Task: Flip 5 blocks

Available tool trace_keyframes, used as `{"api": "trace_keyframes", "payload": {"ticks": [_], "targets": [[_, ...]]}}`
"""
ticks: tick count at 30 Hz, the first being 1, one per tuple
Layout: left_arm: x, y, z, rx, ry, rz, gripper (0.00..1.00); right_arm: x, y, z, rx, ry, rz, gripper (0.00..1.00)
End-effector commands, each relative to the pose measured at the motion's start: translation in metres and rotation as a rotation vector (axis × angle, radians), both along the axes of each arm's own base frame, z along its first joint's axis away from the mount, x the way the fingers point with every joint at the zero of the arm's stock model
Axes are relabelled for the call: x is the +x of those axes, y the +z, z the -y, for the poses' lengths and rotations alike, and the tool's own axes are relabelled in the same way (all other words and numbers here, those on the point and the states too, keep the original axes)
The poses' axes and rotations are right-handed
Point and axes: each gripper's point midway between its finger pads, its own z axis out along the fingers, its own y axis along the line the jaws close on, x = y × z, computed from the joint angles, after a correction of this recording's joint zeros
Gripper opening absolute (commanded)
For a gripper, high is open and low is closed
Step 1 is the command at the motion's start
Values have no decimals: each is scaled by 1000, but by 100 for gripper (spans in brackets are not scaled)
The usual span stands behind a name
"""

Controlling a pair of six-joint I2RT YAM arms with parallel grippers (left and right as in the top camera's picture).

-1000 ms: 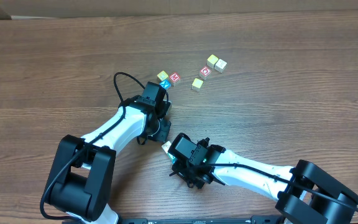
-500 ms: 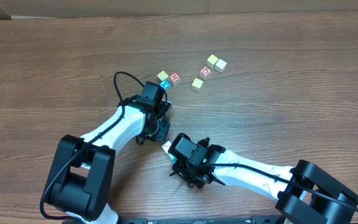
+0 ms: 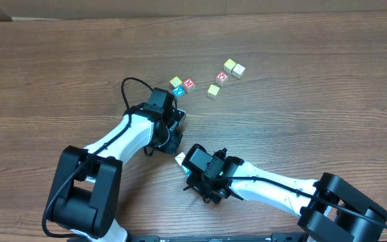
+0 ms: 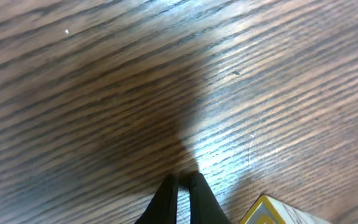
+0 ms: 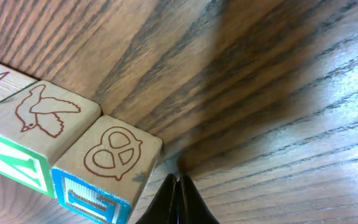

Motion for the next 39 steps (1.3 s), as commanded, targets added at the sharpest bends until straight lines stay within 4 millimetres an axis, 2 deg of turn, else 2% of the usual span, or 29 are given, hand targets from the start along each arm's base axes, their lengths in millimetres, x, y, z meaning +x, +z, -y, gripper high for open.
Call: {"api": "trace_keyframes", "payload": {"ticks": [1, 10, 16, 20, 33, 39], "targets": [[-58, -44, -15, 47, -85, -202, 4, 0, -3, 3, -17, 5, 10, 4], [-44, -47, -26, 121, -39, -146, 4, 0, -3, 3, -18, 12, 13, 4], [-31, -48, -49, 256, 72, -84, 4, 0, -3, 3, -19, 12, 14, 4], [-26, -48, -49, 258, 74, -61, 4, 1, -3, 3, -20, 11, 16, 4], [-25, -47, -53, 283, 76, -58, 4, 1, -3, 3, -20, 12, 15, 4], [-25, -43, -76, 408, 184, -34, 4, 1, -3, 3, -20, 12, 15, 4]]}}
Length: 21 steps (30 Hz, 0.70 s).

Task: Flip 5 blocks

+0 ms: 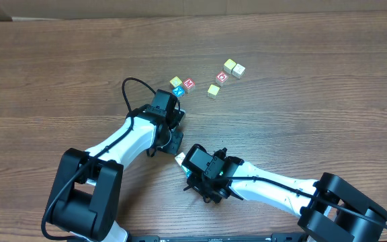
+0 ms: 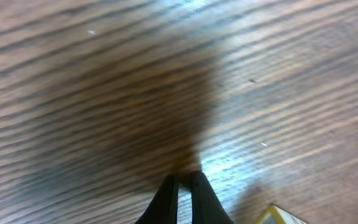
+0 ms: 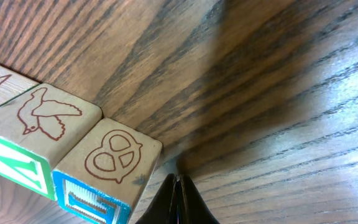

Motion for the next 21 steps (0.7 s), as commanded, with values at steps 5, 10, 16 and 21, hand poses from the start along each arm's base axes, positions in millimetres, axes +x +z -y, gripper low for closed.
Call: {"api": "trace_keyframes", "payload": {"ticks": [5, 10, 16, 21], "targets": [[-31, -39, -68, 336, 99, -103, 4, -1, -3, 2, -13, 7, 6, 4], [-32, -37, -64, 316, 85, -119, 4, -1, -3, 2, -13, 14, 8, 4], [-41, -41, -42, 191, -15, -174, 4, -1, -3, 2, -13, 14, 8, 4], [-43, -40, -35, 156, -119, -187, 4, -1, -3, 2, -13, 14, 8, 4]]}}
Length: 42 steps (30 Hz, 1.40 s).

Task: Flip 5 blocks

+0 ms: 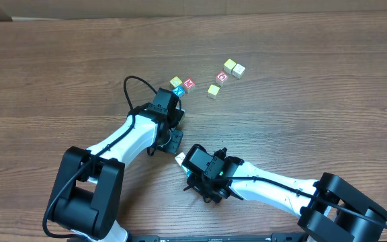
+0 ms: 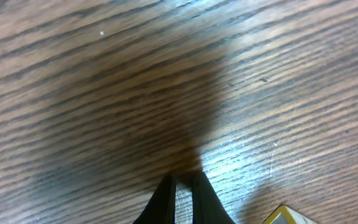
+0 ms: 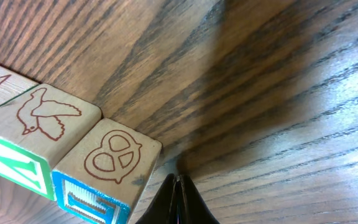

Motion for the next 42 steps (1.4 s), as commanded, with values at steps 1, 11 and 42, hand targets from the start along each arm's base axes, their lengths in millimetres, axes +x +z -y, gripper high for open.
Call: {"api": "trace_keyframes", "payload": {"ticks": [1, 11, 42], "targets": [[-42, -42, -34, 133, -70, -169, 6, -1, -3, 2, -12, 11, 6, 4], [-51, -41, -11, -5, -245, -203, 4, -1, -3, 2, -12, 14, 8, 4], [-66, -33, 21, -218, -504, -213, 4, 4, 0, -6, 18, 52, 42, 4]]}}
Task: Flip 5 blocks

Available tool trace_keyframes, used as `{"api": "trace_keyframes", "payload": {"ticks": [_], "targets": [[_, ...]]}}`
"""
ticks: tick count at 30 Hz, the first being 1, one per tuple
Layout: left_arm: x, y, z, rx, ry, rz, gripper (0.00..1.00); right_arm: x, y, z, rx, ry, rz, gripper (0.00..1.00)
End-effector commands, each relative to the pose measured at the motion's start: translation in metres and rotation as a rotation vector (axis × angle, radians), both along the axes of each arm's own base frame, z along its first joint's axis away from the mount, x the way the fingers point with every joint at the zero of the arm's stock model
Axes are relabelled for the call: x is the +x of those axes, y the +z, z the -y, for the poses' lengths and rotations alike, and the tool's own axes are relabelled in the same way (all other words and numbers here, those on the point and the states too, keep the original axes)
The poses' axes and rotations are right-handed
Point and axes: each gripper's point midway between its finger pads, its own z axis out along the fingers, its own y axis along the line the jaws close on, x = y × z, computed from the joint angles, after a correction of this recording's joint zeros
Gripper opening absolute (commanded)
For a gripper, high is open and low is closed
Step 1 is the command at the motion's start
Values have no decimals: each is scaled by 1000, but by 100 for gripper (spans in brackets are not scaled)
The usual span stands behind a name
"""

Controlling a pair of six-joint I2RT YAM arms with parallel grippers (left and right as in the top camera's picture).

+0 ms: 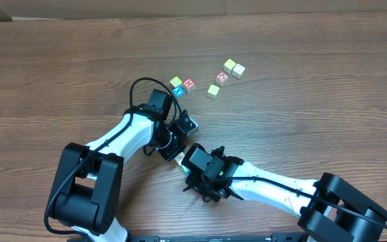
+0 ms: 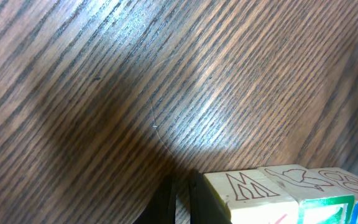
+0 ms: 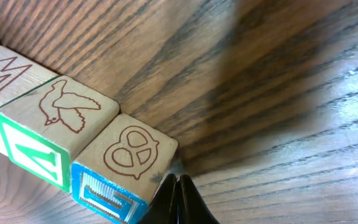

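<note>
A row of three wooden blocks lies between my grippers: an M block (image 2: pixel 247 193), a bird block (image 3: pixel 61 118) and a pretzel block (image 3: pixel 132 162) with a blue side face. My left gripper (image 2: pixel 179 202) is shut and empty, its tips right beside the M block's end. My right gripper (image 3: pixel 178 199) is also shut and empty, with its tips at the pretzel block's corner. From overhead both gripper bodies cover the row, except for a pale corner of the M block (image 1: pixel 179 158).
Several loose blocks lie farther back on the table: a yellow-green block (image 1: pixel 176 82), a red M block (image 1: pixel 189 84), a blue block (image 1: pixel 178 91), a yellow block (image 1: pixel 213 90), a red O block (image 1: pixel 222 76) and a yellow and cream pair (image 1: pixel 234 68).
My left gripper has turned and come down to the end of the row, so its view now shows the M, bird and pretzel blocks instead of bare table. The row sits slightly further right in the right wrist view.
At all three earlier moments my left gripper was shut over bare table near the blue and yellow blocks, shifting only slightly. My right gripper stayed shut at the pretzel block's corner. Now the left gripper is at the row's M end, opposite the right one.
</note>
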Motion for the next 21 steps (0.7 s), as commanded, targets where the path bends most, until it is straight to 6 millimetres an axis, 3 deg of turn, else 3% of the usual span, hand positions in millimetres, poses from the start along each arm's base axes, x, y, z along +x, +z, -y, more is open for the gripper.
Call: {"api": "trace_keyframes", "payload": {"ticks": [1, 21], "targets": [[-42, -35, -13, 62, -31, -154, 4, 1, -2, 0, -4, 10, 12, 4], [-47, -34, 0, 55, -79, -146, 4, 1, 0, -7, 26, 12, 12, 4]]}}
